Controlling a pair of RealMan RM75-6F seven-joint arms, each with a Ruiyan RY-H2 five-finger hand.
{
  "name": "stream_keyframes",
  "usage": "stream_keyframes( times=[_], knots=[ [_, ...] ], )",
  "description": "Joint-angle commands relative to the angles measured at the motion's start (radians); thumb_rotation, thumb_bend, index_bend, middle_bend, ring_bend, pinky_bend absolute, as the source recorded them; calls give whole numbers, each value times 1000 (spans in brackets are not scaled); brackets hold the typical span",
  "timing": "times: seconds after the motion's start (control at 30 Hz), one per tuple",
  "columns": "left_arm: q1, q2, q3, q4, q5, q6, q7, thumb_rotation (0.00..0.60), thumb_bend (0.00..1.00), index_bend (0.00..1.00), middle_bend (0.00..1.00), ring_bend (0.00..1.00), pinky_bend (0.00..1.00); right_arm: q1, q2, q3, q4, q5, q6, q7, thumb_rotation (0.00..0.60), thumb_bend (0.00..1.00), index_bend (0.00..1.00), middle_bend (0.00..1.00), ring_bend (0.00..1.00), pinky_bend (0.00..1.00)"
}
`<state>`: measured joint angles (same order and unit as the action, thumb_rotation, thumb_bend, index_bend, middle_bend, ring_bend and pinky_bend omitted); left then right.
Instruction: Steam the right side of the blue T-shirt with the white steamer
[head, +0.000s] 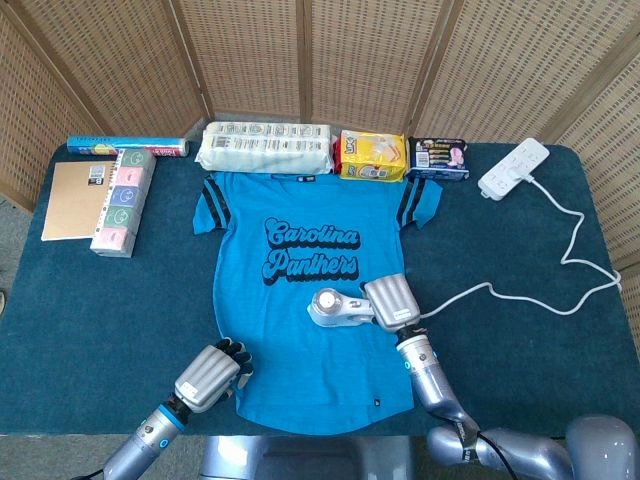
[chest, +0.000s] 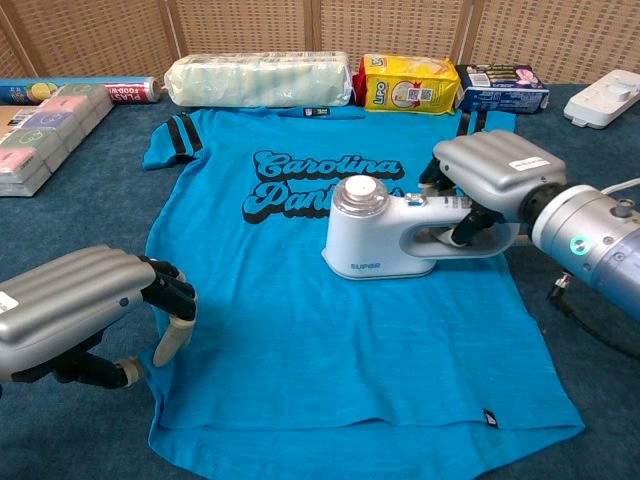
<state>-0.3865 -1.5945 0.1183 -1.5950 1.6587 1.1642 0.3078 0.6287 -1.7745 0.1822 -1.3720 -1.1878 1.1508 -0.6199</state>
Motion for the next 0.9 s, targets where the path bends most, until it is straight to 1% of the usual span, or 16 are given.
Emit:
stream_keyframes(
  times=[0.03,0.17,0.3,0.53,0.9],
  knots=[
    [-1,-3,0,1,1,-1,2,597,469,675,511,356,339,-16,31,-4,-11,6,13,-4,600,305,701,749,771,733],
    [-2,-6,0,1,1,-4,6,600,470,675,510,357,339,-27,53,-6,-14,10,15,7,600,305,701,749,771,733],
    [-2,-7,0,1,-1,-6,8,598,470,674,511,356,339,-27,52,-7,-2,13,9,17,600,304,701,749,771,733],
    [0,-3,-2,1,-6,-4,8,598,469,675,511,356,339,-7,26,-7,9,6,-12,11,600,305,701,749,770,734],
    [1,-6,2,7,0,1,-4,599,470,674,511,356,339,24,-18,-13,-39,5,-29,-44,600,304,701,748,771,734]
  ],
)
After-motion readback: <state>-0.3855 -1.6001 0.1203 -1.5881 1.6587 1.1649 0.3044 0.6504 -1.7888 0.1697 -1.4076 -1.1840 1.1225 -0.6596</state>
